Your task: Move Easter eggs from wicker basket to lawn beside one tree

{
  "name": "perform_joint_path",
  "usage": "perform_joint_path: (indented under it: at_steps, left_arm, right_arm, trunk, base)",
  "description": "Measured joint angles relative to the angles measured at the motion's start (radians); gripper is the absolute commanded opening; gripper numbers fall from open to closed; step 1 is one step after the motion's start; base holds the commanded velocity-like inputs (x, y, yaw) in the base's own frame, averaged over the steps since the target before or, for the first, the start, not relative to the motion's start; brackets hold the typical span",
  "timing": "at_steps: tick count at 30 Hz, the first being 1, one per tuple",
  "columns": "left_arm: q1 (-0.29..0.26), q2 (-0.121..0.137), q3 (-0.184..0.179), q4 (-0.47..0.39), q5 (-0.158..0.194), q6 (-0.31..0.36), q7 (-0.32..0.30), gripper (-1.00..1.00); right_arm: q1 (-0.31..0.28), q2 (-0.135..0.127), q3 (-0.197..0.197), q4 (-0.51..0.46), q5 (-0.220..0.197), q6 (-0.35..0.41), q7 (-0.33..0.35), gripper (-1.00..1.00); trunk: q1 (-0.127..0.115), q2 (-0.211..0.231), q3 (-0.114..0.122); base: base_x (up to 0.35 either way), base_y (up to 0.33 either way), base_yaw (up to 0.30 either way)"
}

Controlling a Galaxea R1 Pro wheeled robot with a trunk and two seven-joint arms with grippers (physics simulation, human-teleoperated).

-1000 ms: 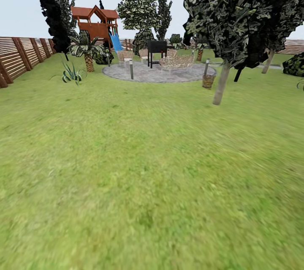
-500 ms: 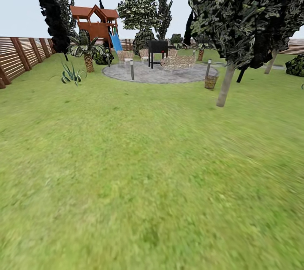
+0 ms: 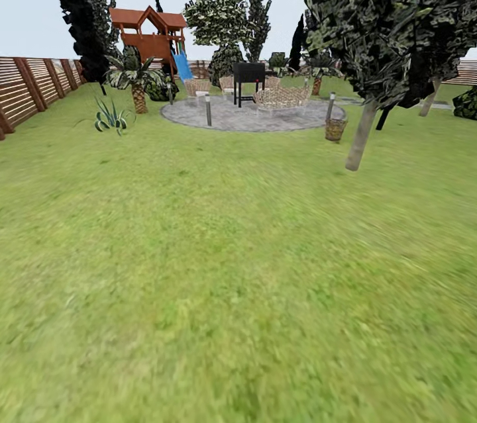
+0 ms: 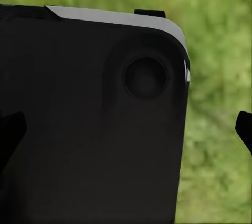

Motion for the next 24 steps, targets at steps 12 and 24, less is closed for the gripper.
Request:
perform_joint_path:
  at_steps: [12, 24]
  left_arm:
    - [0.000, 0.000, 0.000, 0.000, 0.000, 0.000, 0.000, 1.00]
    - [0.000, 0.001, 0.000, 0.000, 0.000, 0.000, 0.000, 1.00]
  right_arm:
    - [0.000, -0.004, 0.001, 0.001, 0.001, 0.000, 0.000, 1.00]
    - [0.000, -0.004, -0.001, -0.001, -0.004, 0.001, -0.001, 1.00]
  trunk:
    - [0.000, 0.000, 0.006]
    - [0.000, 0.000, 0.006]
  base:
    - [0.314, 0.120, -0.070]
    - [0.314, 0.120, -0.001]
